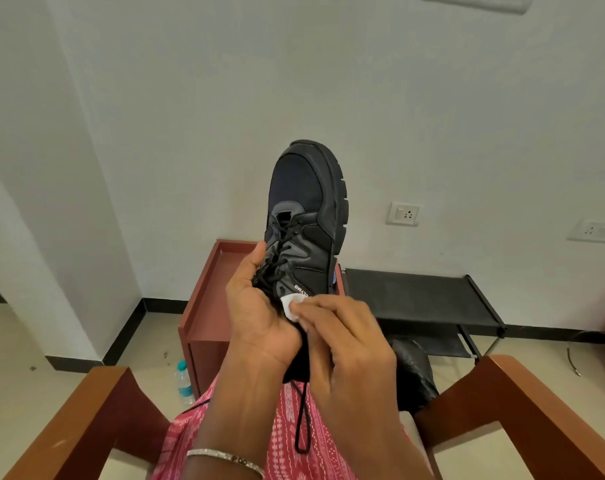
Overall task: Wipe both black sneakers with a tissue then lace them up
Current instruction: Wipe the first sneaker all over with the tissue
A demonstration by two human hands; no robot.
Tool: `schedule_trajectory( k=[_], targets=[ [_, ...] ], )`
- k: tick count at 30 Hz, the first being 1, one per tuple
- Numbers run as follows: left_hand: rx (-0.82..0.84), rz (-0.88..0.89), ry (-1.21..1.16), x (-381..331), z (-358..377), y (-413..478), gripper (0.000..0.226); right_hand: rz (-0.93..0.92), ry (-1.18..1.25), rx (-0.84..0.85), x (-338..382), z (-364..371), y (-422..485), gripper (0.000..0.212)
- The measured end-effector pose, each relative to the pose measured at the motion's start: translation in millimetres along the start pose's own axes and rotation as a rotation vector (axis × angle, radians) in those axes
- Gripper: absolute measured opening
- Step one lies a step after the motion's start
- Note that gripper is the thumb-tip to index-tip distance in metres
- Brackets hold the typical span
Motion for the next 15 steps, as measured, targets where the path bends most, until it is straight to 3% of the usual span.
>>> schedule_trajectory(
  k=[7, 15],
  targets=[
    [0.027, -0.032, 0.011, 5.4, 2.6, -4.8, 0.037, 0.023, -0.125, -0.069, -16.0, 14.8, 35.5, 0.021],
    [0.044, -0.066, 0.022, 3.4, 4.9, -5.3, 0.035, -0.077, -0.020, 0.013, 11.6, 7.9, 2.2, 0.027]
  ],
)
Point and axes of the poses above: each hand's wrist, its own y-axis towards the middle knuckle, its own z-axis out of the palm, x = y × z, the point moved 5 cm from there along y, towards the middle knuckle, and after that the axes turned 11 degrees about -x, right-handed, at the moved point
